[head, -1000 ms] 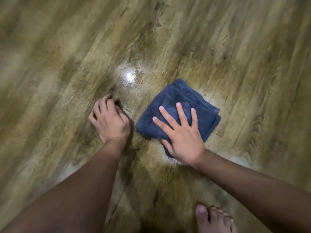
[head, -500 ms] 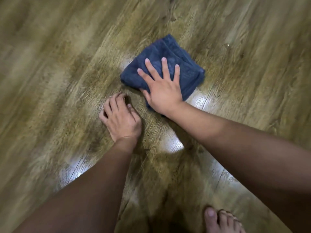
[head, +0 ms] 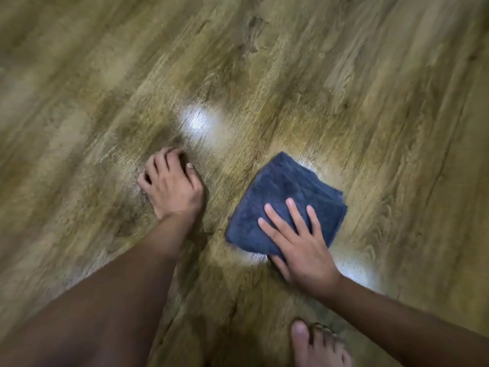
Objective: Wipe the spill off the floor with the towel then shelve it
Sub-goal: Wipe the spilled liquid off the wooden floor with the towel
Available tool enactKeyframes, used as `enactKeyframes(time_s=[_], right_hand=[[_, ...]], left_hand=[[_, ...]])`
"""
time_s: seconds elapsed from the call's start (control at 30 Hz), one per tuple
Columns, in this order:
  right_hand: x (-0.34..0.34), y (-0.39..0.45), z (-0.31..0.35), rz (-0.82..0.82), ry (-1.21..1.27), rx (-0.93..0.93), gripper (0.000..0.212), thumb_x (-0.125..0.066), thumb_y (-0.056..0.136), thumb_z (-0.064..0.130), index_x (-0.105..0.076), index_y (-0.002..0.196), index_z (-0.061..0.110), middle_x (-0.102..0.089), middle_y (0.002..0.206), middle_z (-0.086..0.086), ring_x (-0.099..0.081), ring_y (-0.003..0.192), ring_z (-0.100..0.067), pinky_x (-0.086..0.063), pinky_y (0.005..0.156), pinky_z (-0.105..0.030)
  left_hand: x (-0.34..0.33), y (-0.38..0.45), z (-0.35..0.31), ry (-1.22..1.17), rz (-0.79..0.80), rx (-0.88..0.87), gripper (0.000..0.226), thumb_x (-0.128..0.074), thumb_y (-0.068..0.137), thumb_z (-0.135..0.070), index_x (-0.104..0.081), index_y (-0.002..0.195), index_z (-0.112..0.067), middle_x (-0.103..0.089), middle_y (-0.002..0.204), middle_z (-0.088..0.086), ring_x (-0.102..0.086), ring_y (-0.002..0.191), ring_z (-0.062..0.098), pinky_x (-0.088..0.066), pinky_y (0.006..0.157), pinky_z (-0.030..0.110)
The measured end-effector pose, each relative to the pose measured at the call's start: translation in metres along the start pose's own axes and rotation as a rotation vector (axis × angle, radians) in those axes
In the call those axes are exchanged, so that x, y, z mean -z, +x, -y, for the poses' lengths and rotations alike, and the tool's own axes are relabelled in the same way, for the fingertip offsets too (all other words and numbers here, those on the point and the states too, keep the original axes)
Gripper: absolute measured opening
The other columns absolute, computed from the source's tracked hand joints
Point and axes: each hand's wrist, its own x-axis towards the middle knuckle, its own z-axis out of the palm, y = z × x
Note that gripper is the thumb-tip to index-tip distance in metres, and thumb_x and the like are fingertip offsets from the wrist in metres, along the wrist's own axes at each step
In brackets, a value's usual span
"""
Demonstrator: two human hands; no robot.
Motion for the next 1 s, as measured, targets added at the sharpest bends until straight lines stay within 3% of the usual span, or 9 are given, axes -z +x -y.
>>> enactKeyframes(time_s=[0.2,0.37,0.53,0.7,1.0], right_hand=[[-0.004,-0.038,0.008,0.002,0.028,-0.003,0.074,-0.056,0.089,0.047,-0.031,0.156,0.027,-0.021,0.166,0.003,-0.012,0.154,-0.036,-0.016,0.117,-0.063],[-0.001,-0.036,0.009,0.013,0.019,-0.003,0.073,-0.056,0.087,0.049,-0.038,0.153,0.025,-0.026,0.165,0.0,-0.018,0.151,-0.041,-0.018,0.115,-0.066],[0.003,-0.024,0.013,0.068,-0.006,-0.022,0.074,-0.053,0.083,0.062,-0.046,0.147,0.024,-0.033,0.162,-0.003,-0.025,0.147,-0.046,-0.023,0.109,-0.073],[0.005,-0.005,0.005,0.018,0.061,-0.097,0.09,-0.046,0.083,0.069,-0.021,0.159,0.028,-0.014,0.168,0.004,-0.011,0.153,-0.039,-0.015,0.113,-0.073],[0.014,0.084,-0.032,-0.059,0.089,-0.286,0.085,-0.046,0.084,0.061,-0.019,0.159,0.032,-0.011,0.168,0.009,-0.004,0.154,-0.037,-0.007,0.116,-0.07]], left_hand=[[-0.002,-0.001,-0.002,0.073,0.03,-0.015,0.039,-0.043,0.091,-0.038,-0.057,0.121,-0.017,-0.051,0.136,0.009,-0.041,0.126,0.033,-0.028,0.1,0.049],[0.008,0.009,-0.016,0.141,0.076,-0.015,0.037,-0.046,0.087,-0.032,-0.055,0.115,-0.008,-0.051,0.124,0.02,-0.044,0.118,0.037,-0.031,0.099,0.054],[0.001,0.018,-0.055,-0.017,0.128,-0.264,0.038,-0.048,0.096,-0.037,-0.053,0.129,-0.02,-0.045,0.148,0.003,-0.036,0.139,0.024,-0.02,0.111,0.054],[-0.027,0.01,-0.068,-0.018,0.151,-0.224,0.043,-0.041,0.1,-0.037,-0.051,0.139,-0.023,-0.04,0.157,0.0,-0.027,0.148,0.021,-0.018,0.112,0.053],[-0.028,0.011,-0.066,-0.039,0.089,-0.226,0.042,-0.048,0.09,-0.027,-0.059,0.13,-0.023,-0.05,0.151,0.0,-0.037,0.144,0.022,-0.026,0.107,0.052]])
